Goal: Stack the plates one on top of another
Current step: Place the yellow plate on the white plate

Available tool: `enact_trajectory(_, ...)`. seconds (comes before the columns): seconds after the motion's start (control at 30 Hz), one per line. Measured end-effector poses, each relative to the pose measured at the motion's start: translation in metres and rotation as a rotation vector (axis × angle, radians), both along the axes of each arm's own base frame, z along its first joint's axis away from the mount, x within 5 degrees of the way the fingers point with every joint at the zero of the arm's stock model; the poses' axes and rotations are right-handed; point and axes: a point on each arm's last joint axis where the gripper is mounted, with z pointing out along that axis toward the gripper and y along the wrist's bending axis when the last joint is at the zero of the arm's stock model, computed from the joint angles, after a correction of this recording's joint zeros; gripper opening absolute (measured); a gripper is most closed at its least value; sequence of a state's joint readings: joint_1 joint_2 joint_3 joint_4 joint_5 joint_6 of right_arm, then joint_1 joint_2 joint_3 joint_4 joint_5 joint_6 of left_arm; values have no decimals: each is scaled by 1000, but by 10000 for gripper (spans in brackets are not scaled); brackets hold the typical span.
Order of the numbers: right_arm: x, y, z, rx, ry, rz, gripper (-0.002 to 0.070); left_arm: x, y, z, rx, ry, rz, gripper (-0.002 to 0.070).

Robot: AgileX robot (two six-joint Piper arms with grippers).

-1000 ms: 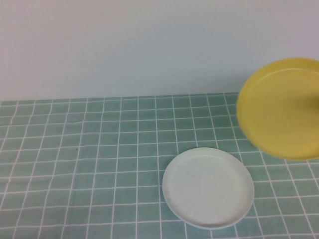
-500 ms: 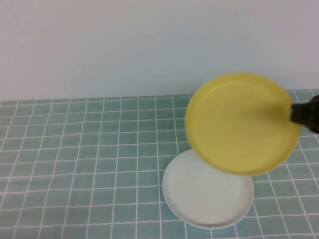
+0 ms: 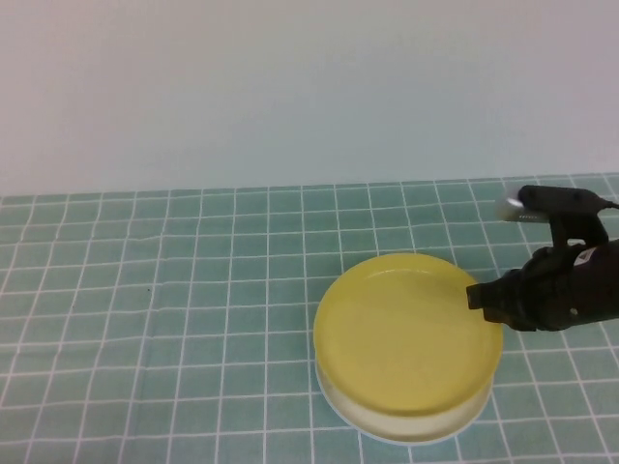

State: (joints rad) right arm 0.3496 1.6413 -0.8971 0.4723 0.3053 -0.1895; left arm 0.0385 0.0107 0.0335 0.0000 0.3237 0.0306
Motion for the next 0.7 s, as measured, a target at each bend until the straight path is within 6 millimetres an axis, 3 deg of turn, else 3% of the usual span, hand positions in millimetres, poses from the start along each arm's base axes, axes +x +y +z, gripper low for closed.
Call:
enact_trajectory(0.3, 7, 1, -26, -31, 50, -4, 11, 0, 0, 0, 0, 0, 0, 0)
enact_trajectory(0.47, 7, 1, -28, -42, 45, 13, 22, 0, 0, 0, 0, 0, 0, 0)
enact_trajectory(0.53, 7, 1, -28, -49, 39, 27, 57, 0, 0, 0, 0, 0, 0, 0)
enact_trajectory(0.7, 8, 2, -27, -56, 32, 44, 240, 0, 0, 0, 0, 0, 0, 0)
